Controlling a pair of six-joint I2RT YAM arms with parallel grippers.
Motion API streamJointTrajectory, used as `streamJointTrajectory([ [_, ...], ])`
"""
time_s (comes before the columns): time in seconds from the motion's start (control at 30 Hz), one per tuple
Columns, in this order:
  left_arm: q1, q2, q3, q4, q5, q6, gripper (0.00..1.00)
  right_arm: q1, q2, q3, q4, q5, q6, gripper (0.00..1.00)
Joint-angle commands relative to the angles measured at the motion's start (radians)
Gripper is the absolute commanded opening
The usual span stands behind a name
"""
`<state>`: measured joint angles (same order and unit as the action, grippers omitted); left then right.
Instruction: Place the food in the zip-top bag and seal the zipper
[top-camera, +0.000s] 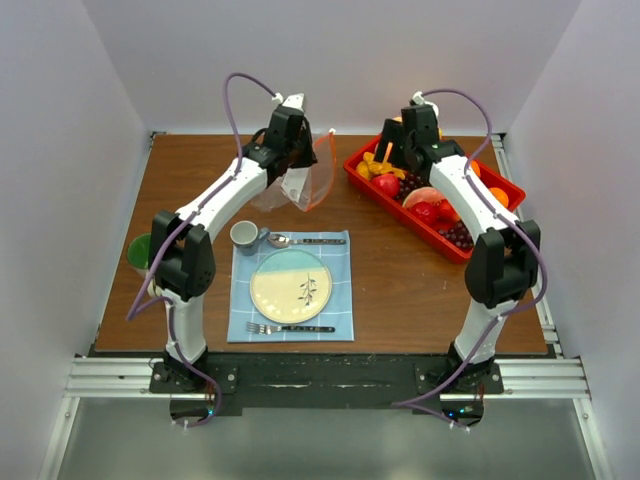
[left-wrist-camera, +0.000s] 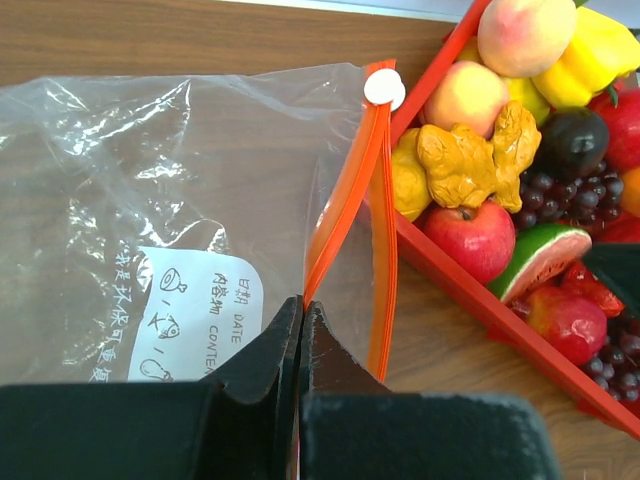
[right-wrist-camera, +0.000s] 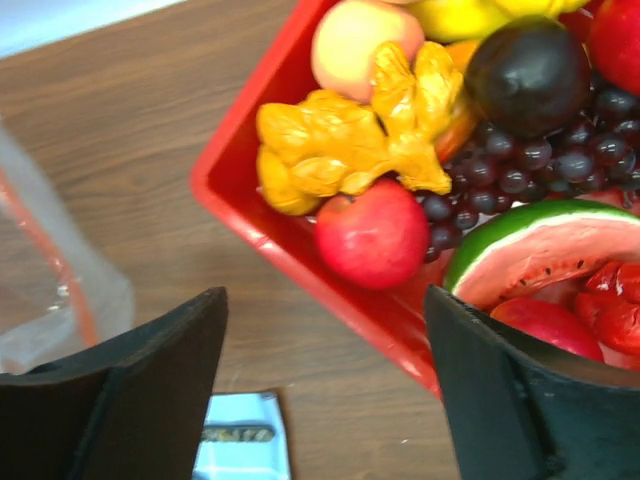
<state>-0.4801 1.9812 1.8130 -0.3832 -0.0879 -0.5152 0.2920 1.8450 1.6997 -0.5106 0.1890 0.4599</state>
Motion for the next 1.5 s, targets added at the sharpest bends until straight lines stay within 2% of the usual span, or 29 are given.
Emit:
streamJointTrajectory([
  [0.0,0.000,0.001,0.034,-0.019,0.043,-0.035,0.00,-0.028,0.080,0.026,0.027,-0.061,-0.044,0.89],
  [0.1,0.000,-0.010,0.016,-0.020,0.047,-0.048,0.00,-0.050,0.140,0.044,0.055,-0.115,-0.044,0.94],
  [0.27,-0.002,-0.036,-0.023,0.000,0.060,-0.074,0.00,-0.050,0.243,0.127,0.026,-0.109,-0.040,0.97],
  [0.5,-0.014,-0.059,-0.047,0.021,0.068,-0.095,0.00,-0.050,0.286,0.080,0.043,-0.066,0.003,0.95],
  [0.7,-0.018,-0.074,-0.064,0.032,0.074,-0.109,0.00,-0.050,0.287,0.032,0.119,-0.069,0.031,0.77],
  [0.73,-0.018,-0.079,-0.070,0.035,0.076,-0.114,0.00,-0.050,0.290,0.035,0.122,-0.069,0.029,0.77],
  [0.77,-0.018,-0.082,-0.073,0.038,0.077,-0.115,0.00,-0.050,0.295,0.040,0.121,-0.069,0.031,0.77],
  [0.9,-0.020,-0.090,-0.081,0.041,0.080,-0.118,0.00,-0.050,0.327,0.097,0.063,-0.072,0.019,0.90],
  [1.03,-0.020,-0.096,-0.084,0.040,0.082,-0.120,0.00,-0.050,0.339,0.097,0.057,-0.071,0.023,0.88],
  [1.07,-0.020,-0.096,-0.086,0.041,0.082,-0.121,0.00,-0.050,0.339,0.097,0.057,-0.072,0.023,0.86],
  [1.13,-0.020,-0.099,-0.092,0.043,0.083,-0.121,0.00,-0.050,0.326,0.091,0.055,-0.075,0.026,0.70],
  [1.17,-0.020,-0.101,-0.093,0.047,0.082,-0.123,0.00,-0.050,0.312,0.077,0.058,-0.074,0.029,0.55],
  [1.23,-0.020,-0.102,-0.101,0.050,0.082,-0.128,0.00,-0.050,0.284,0.066,0.064,-0.068,0.033,0.43],
  [1.27,-0.020,-0.102,-0.101,0.052,0.082,-0.129,0.00,-0.048,0.252,0.061,0.064,-0.063,0.033,0.33],
  [1.37,-0.020,-0.108,-0.106,0.053,0.083,-0.132,0.00,-0.050,0.205,0.078,0.032,-0.054,0.034,0.22],
  [1.47,-0.020,-0.113,-0.106,0.058,0.082,-0.137,0.00,-0.050,0.156,0.083,0.009,-0.049,0.039,0.18],
])
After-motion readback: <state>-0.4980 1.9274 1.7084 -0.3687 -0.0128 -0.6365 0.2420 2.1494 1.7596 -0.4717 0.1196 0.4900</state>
